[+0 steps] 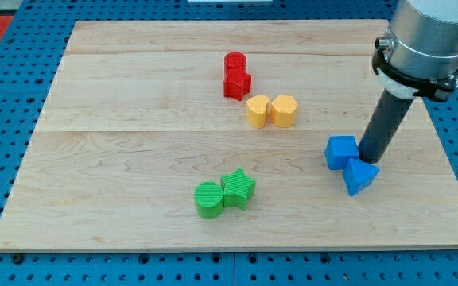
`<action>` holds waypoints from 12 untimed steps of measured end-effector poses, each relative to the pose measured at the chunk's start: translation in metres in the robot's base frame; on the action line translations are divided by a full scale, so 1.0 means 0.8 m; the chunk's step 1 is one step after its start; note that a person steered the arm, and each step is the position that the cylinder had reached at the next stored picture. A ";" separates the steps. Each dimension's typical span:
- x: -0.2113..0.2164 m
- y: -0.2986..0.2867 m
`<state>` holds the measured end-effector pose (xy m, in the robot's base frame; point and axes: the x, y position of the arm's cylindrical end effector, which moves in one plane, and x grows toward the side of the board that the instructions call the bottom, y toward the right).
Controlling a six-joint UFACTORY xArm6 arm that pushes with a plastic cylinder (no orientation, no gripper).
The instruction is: Place the red circle diagonally to the top left of the red star
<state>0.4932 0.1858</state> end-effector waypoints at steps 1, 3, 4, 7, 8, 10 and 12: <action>-0.001 0.010; -0.008 0.009; -0.008 0.009; -0.052 -0.008; -0.157 -0.021; -0.247 -0.094; -0.247 -0.087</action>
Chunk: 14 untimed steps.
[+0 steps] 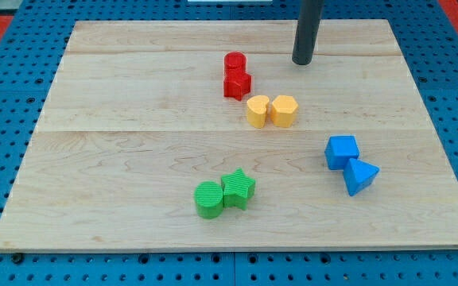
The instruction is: Place the red circle diagonally to the top left of the red star
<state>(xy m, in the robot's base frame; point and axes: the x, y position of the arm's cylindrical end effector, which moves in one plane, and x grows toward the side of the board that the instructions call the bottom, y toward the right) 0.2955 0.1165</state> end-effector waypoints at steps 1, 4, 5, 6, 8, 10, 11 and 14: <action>0.003 0.014; 0.035 -0.049; 0.032 -0.188; 0.009 -0.288; -0.040 -0.289; -0.116 -0.285; -0.130 -0.387; -0.096 -0.344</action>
<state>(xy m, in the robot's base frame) 0.2188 -0.1585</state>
